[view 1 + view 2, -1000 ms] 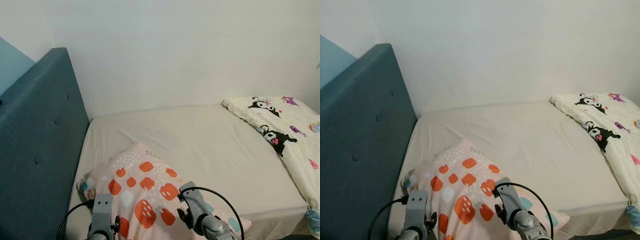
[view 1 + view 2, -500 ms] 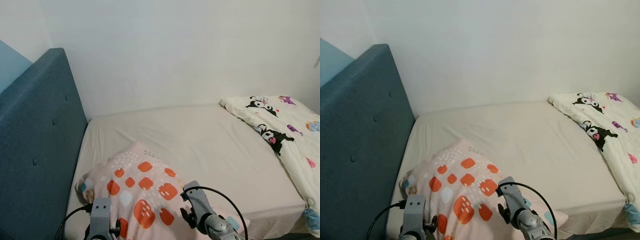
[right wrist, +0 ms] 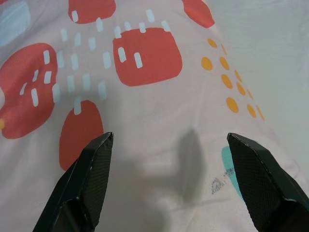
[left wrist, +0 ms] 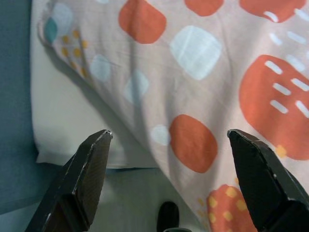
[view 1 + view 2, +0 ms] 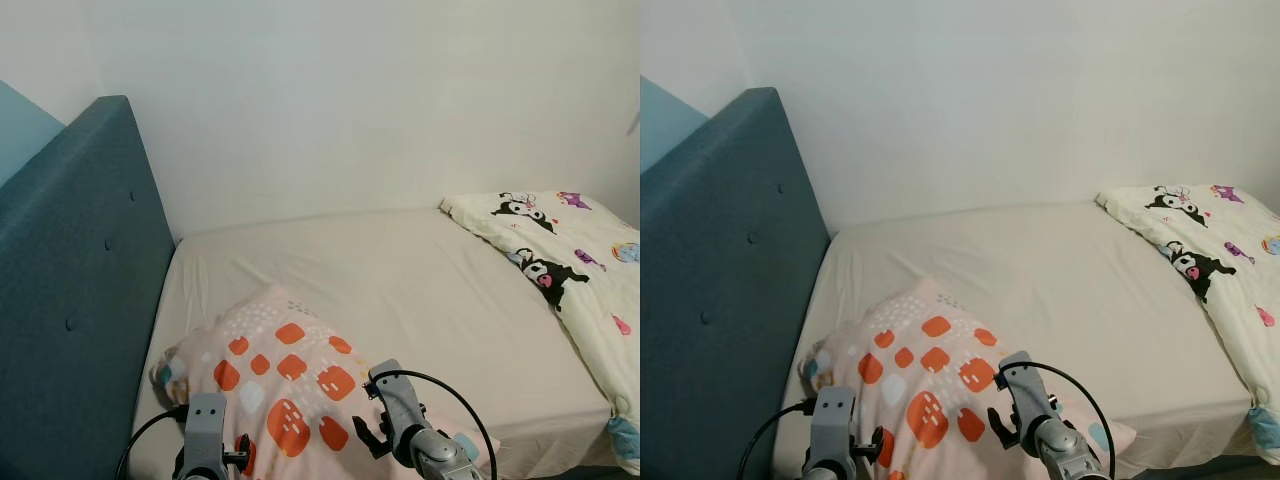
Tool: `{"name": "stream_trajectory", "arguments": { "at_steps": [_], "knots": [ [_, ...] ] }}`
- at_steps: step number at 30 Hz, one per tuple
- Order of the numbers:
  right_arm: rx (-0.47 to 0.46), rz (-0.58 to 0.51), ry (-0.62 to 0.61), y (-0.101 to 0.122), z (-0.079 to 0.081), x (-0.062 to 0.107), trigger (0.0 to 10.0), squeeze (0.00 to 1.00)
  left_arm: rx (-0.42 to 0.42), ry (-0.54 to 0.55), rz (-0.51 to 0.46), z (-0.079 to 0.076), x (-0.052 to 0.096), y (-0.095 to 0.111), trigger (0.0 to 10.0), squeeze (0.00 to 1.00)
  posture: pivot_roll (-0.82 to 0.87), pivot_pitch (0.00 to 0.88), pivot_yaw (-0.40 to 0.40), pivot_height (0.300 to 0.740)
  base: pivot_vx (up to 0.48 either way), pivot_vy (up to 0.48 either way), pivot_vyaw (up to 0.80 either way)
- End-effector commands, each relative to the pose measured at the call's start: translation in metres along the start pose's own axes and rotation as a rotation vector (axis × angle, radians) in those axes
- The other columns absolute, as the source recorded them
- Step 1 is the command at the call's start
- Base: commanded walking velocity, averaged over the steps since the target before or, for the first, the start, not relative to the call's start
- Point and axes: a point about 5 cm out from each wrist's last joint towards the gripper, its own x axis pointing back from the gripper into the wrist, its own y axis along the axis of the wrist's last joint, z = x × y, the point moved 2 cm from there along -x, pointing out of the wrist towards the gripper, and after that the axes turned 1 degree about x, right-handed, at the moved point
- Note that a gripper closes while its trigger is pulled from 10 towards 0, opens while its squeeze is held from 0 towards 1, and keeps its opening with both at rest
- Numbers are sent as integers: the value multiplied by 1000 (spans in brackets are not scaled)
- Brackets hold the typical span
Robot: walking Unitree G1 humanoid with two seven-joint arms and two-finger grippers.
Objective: Clean up the room
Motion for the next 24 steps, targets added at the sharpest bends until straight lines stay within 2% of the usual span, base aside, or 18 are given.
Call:
{"name": "stream_trajectory", "arguments": {
  "at_steps": [1,7,12,19,24],
  "knots": [
    [3,-12,4,3,3,-1,10000,0,-16,25,9,4,1,-3,10000,0,-109,0,-42,740,0,0,0],
    [24,1,-2,0,2,0,10000,0,-25,50,10,7,1,-3,10000,0,-109,0,-43,740,0,0,0],
    [23,4,-11,-2,1,0,10000,0,-66,57,32,12,2,-7,10000,0,-119,0,-30,740,0,0,0],
    [31,3,-48,-3,-4,1,10000,0,-36,39,-18,10,1,2,10000,0,-118,0,-26,740,0,0,0],
    [41,4,-67,-2,-7,2,10000,0,-43,42,-18,11,1,2,10000,0,-118,0,-24,740,0,0,0]
  ]
}}
